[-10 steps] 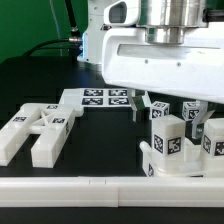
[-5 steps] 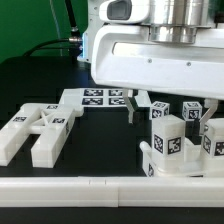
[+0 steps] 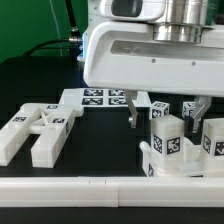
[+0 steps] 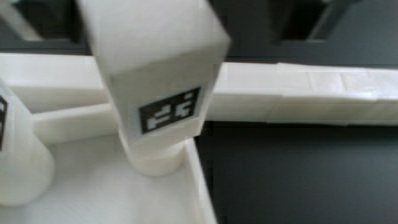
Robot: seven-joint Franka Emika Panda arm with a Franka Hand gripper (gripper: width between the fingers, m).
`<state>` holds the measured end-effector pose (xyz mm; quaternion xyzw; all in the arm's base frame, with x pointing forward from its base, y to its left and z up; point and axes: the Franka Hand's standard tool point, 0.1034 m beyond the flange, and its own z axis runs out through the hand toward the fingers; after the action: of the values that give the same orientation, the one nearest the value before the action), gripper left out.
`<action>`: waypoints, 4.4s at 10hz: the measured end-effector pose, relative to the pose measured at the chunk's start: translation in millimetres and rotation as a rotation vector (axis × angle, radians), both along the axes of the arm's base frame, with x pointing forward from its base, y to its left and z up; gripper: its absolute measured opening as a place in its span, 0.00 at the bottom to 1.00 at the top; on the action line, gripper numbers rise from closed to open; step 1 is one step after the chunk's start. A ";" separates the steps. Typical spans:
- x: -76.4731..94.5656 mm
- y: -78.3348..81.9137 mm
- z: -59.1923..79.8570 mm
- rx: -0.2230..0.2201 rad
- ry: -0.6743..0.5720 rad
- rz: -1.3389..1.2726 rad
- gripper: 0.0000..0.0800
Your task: Assemble chair
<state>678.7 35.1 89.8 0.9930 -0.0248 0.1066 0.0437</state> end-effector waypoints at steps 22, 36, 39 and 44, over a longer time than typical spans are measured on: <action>-3.9 1.6 -2.4 0.297 -0.066 -1.230 0.38; -1.3 5.8 -1.3 0.058 -0.002 -0.176 0.81; -1.3 4.1 -1.4 0.021 0.010 -0.044 0.53; -1.1 3.9 -1.3 0.028 0.007 -0.077 0.37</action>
Offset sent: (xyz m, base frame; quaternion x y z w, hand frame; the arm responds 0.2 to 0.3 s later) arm 0.0000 0.0000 0.0000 0.0000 0.0000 0.0000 1.0000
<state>677.6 39.1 88.5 0.9922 -0.0642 0.1012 0.0339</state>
